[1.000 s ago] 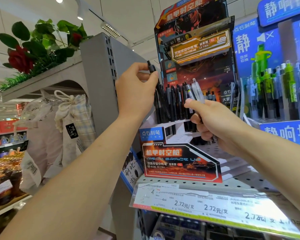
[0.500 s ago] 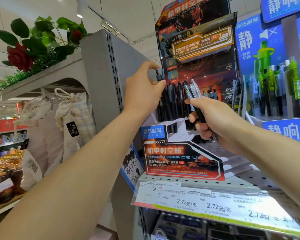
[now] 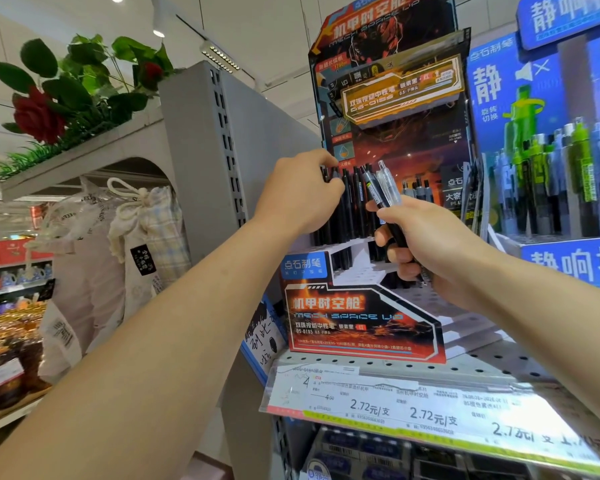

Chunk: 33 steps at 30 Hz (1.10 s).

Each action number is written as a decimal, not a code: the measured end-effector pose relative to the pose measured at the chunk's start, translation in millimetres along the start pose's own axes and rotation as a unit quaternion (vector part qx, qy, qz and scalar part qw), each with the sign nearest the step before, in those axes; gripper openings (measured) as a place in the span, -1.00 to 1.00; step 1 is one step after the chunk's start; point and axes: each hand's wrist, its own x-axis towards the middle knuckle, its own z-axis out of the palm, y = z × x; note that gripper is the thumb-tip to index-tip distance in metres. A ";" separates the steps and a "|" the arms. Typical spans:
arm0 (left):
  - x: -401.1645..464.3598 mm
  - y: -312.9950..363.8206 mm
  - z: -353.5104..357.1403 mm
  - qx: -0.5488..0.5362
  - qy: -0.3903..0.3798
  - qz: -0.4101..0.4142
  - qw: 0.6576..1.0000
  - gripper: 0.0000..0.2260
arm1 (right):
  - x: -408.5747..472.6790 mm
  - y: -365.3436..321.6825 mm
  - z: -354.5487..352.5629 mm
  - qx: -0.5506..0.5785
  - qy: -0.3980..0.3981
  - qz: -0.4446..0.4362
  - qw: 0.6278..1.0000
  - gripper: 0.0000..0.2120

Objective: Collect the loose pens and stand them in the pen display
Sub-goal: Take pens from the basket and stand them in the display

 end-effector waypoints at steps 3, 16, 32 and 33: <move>-0.2 -1.8 -0.5 0.002 -0.007 -0.002 1.000 -0.70 | 0.3 0.0 0.2 0.009 0.001 -0.001 1.000 -0.79; -19.0 -0.6 3.8 -0.135 0.021 -0.037 0.990 -0.54 | 5.8 5.2 -1.1 -0.020 0.011 -0.038 0.999 -0.78; -32.8 16.1 -5.9 -0.227 -0.004 -0.004 0.974 -0.65 | 1.3 5.7 4.0 0.011 -0.022 -0.080 0.997 -0.84; -33.0 17.0 -6.6 -0.236 0.008 -0.004 0.972 -0.65 | 1.4 5.6 4.5 0.012 -0.024 -0.078 0.997 -0.83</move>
